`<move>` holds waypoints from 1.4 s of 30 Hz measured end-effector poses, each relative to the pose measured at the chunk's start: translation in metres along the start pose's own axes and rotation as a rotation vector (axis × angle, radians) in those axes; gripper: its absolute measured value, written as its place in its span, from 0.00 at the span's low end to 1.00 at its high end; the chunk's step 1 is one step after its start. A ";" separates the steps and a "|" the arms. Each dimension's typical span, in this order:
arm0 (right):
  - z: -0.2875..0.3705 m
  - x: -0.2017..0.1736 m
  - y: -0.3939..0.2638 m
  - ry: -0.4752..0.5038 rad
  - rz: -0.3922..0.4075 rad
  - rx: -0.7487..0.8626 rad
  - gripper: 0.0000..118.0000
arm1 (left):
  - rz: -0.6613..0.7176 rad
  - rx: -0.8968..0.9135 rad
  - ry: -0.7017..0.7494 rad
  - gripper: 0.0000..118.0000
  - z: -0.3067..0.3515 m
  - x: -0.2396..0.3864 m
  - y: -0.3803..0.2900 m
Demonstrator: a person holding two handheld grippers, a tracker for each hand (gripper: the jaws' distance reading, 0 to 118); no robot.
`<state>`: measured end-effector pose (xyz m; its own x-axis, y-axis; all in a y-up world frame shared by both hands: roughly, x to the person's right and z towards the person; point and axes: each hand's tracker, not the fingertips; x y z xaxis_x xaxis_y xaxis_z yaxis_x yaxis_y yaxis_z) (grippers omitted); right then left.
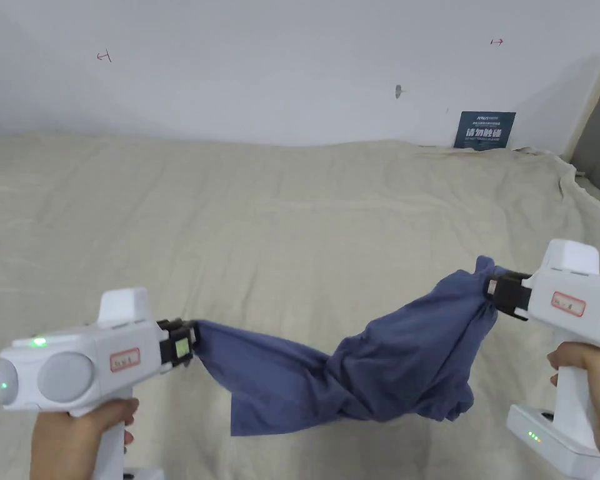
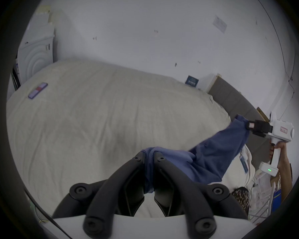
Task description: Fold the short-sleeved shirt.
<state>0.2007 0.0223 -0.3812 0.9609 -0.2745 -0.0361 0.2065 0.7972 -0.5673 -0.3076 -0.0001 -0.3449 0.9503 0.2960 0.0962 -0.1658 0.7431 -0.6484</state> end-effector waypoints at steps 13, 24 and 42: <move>0.009 -0.007 0.120 -0.042 0.005 0.176 0.04 | 0.015 0.171 0.098 0.05 0.012 -0.016 0.155; -0.014 -0.029 0.196 -0.054 -0.007 0.287 0.04 | -0.085 0.273 0.180 0.05 0.001 0.004 0.268; -0.063 -0.006 0.113 -0.109 -0.052 0.213 0.04 | -0.104 0.196 0.206 0.05 -0.076 -0.028 0.201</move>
<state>0.2069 0.0794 -0.4970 0.9598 -0.2676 0.0845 0.2794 0.8822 -0.3790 -0.3473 0.0953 -0.5353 0.9950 0.0992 -0.0138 -0.0935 0.8707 -0.4828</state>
